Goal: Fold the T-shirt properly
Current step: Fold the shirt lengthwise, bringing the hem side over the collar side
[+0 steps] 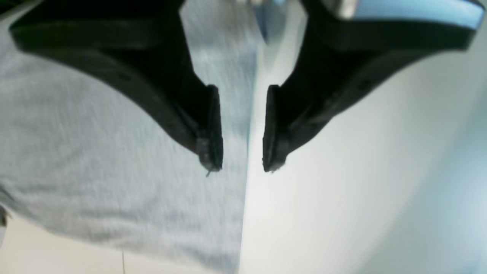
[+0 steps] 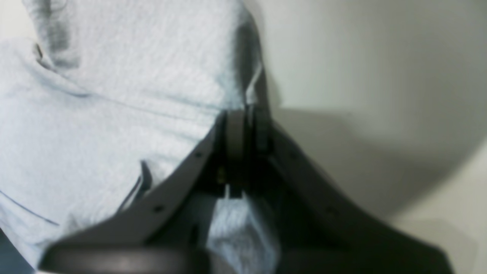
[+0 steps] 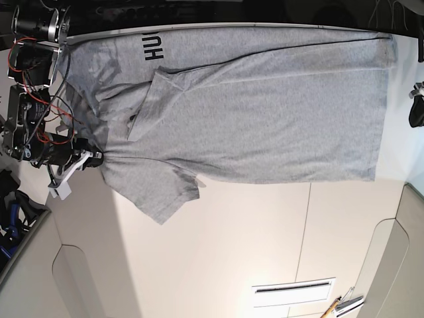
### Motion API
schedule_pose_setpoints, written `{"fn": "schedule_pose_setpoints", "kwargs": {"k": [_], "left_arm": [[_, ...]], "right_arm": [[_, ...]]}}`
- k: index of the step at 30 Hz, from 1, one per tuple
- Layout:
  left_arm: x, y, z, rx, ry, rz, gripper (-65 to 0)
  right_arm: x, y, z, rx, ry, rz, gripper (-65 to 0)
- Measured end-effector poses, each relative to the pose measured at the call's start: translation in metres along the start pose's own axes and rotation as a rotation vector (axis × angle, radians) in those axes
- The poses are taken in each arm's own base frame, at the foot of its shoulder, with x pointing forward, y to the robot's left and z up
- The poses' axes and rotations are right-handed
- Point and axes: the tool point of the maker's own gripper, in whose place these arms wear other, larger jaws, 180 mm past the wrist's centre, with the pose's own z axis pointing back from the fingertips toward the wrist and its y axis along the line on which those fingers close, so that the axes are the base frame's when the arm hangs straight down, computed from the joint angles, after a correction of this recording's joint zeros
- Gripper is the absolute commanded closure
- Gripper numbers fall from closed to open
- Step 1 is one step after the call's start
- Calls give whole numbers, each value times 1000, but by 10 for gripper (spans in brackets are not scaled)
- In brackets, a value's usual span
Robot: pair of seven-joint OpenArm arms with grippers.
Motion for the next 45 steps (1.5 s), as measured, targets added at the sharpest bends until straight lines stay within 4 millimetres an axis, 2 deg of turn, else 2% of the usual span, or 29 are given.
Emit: {"fn": "schedule_pose_setpoints", "kwargs": {"k": [2,3,6,9,15,20,25,28,34,35,36,38,39,45], "left_arm": [[22,1,-9,12,-57,-13,-324],[32,2,-13,21,-79,-22,-337],[53,5,-33,41,-127,-31,-338],[47,15,-65,102,-69,-32,-338],[29,-7,-142,22,67,79,-338],[28,-10,-178,4,121,187,-338],[33,-16,-188,-14,146,214,-338],[25,-23,-189,-35,181,206,-338],[17,-51,-201,-91,183,222,-329],[17,-56,-203,-103,181,216,-293],[16,-58,-204,-103,185,212,-220],[15,-56,-203,-95,186,202,-29],[14,-54,-203,-91,190,199,0],[22,-47,-194,-84,194,166,0]], "right_arm": [[0,0,0,0,0,0,0],[0,0,0,1,0,0,0],[0,0,0,1,0,0,0],[0,0,0,1,0,0,0],[0,0,0,3,-1,2,0],[0,0,0,2,-1,1,0],[0,0,0,1,0,0,0],[0,0,0,1,0,0,0],[0,0,0,1,0,0,0],[0,0,0,2,0,-1,0],[0,0,0,1,0,0,0],[0,0,0,2,-1,-1,0],[0,0,0,2,-1,-1,0],[3,4,7,-21,-9,46,0]]}}
